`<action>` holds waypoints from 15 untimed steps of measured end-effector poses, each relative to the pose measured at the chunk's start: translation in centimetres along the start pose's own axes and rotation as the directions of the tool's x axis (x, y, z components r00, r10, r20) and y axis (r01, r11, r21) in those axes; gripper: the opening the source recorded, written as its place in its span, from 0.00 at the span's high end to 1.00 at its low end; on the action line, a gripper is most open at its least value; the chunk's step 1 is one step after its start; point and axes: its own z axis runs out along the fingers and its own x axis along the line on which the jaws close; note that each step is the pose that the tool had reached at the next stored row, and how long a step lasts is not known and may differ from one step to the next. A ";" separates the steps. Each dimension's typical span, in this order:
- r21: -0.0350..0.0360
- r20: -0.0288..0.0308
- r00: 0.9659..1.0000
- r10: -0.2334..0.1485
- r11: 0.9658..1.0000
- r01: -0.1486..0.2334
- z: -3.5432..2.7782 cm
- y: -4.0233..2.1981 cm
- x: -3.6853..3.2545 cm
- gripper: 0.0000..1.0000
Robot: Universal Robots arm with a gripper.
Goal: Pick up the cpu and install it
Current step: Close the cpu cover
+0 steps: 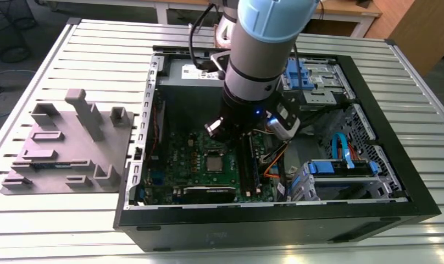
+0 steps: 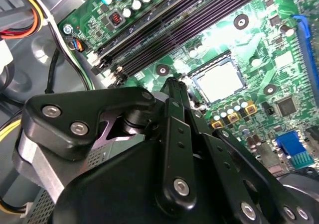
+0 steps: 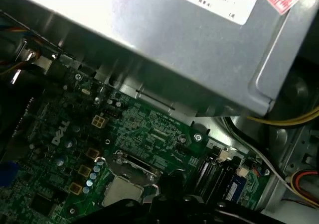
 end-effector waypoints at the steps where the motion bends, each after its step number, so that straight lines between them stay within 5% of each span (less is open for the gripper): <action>1: 0.000 0.000 1.000 0.000 1.000 0.000 -0.01 -0.10 0.04 0.89; 15: 0.000 0.000 1.000 0.000 1.000 0.000 -0.09 -1.46 0.44 0.89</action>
